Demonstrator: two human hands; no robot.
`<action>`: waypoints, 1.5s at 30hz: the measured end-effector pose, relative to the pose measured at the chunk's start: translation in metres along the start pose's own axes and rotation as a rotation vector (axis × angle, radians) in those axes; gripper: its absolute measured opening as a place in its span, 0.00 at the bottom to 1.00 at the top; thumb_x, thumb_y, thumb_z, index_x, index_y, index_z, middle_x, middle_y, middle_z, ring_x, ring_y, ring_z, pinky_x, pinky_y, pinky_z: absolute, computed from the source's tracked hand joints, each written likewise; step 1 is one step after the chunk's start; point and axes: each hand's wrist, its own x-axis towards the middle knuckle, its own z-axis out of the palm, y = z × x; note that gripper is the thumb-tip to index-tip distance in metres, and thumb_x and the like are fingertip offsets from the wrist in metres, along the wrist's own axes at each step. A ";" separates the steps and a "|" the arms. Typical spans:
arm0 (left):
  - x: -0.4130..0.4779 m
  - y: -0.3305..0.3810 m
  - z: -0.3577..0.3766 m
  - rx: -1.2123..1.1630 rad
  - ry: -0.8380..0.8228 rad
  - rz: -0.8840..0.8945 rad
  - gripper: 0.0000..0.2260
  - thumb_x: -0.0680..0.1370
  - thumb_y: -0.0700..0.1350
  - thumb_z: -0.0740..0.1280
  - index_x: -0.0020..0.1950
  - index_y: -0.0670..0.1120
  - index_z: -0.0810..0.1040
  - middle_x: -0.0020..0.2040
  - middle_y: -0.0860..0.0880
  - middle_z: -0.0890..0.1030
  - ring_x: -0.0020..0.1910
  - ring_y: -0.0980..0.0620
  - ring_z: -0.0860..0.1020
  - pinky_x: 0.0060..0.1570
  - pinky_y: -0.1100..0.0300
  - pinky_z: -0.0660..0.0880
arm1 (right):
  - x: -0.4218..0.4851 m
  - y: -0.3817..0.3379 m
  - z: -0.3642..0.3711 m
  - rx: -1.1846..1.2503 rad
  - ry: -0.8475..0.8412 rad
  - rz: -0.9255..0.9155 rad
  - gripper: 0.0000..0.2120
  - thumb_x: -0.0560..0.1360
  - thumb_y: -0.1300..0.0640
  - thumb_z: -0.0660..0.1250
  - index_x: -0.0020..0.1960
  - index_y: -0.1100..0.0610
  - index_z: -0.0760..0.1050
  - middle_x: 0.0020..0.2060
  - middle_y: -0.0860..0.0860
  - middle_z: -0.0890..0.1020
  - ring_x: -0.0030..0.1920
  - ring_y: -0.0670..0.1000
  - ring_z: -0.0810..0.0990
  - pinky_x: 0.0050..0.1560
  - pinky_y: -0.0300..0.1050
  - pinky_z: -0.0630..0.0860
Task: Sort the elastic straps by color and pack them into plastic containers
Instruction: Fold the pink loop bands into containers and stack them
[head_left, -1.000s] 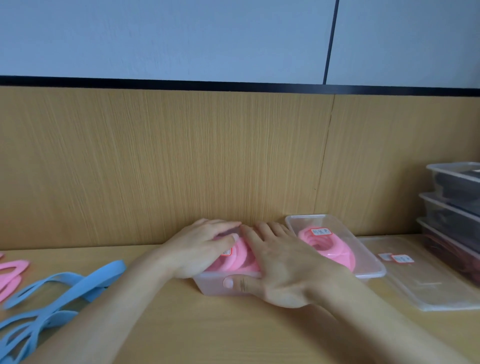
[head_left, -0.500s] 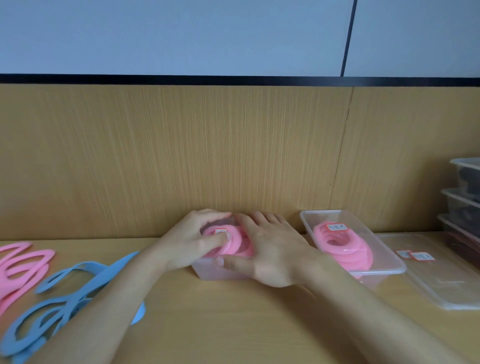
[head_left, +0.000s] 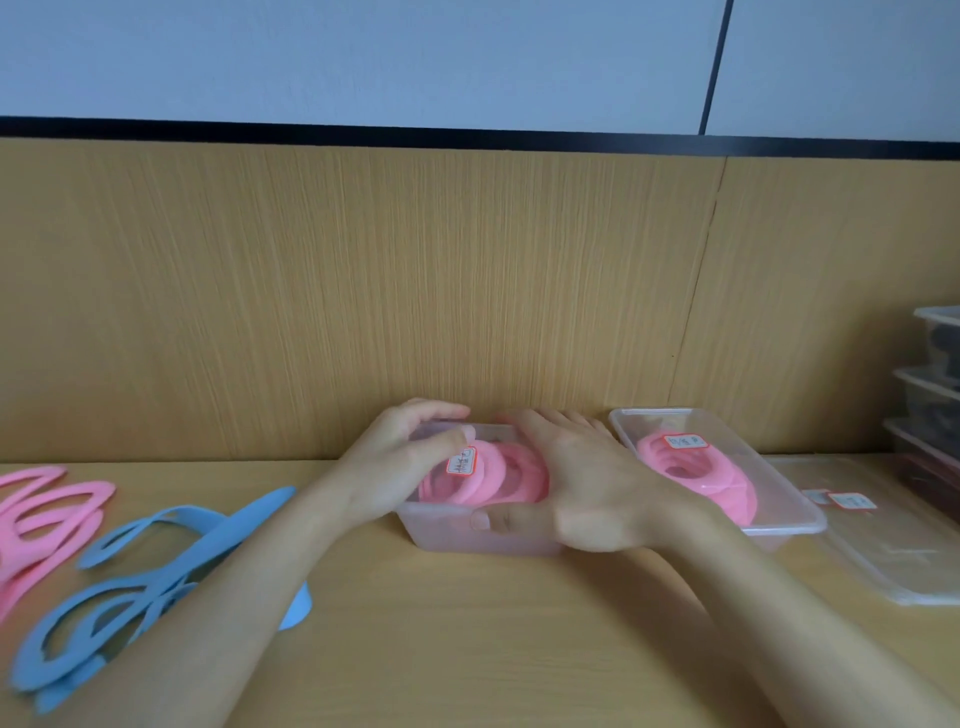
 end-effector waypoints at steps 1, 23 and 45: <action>0.001 -0.002 0.000 -0.082 0.033 -0.034 0.11 0.81 0.47 0.69 0.63 0.50 0.81 0.59 0.52 0.83 0.57 0.58 0.81 0.58 0.66 0.73 | -0.001 0.000 0.000 0.002 0.016 0.010 0.48 0.63 0.21 0.66 0.75 0.43 0.60 0.67 0.41 0.70 0.66 0.50 0.67 0.62 0.46 0.61; 0.006 -0.008 -0.012 -0.571 0.119 -0.159 0.17 0.73 0.51 0.66 0.56 0.45 0.85 0.57 0.40 0.84 0.61 0.39 0.80 0.69 0.39 0.70 | -0.013 0.003 0.001 0.191 0.188 -0.022 0.55 0.54 0.20 0.69 0.76 0.37 0.56 0.62 0.34 0.68 0.66 0.43 0.65 0.68 0.48 0.68; 0.000 -0.001 -0.004 -0.458 0.076 -0.104 0.23 0.86 0.56 0.53 0.52 0.52 0.87 0.55 0.45 0.86 0.55 0.48 0.84 0.58 0.49 0.75 | -0.023 -0.003 -0.018 0.187 0.472 -0.031 0.47 0.58 0.24 0.71 0.70 0.47 0.70 0.64 0.40 0.71 0.66 0.45 0.67 0.69 0.48 0.68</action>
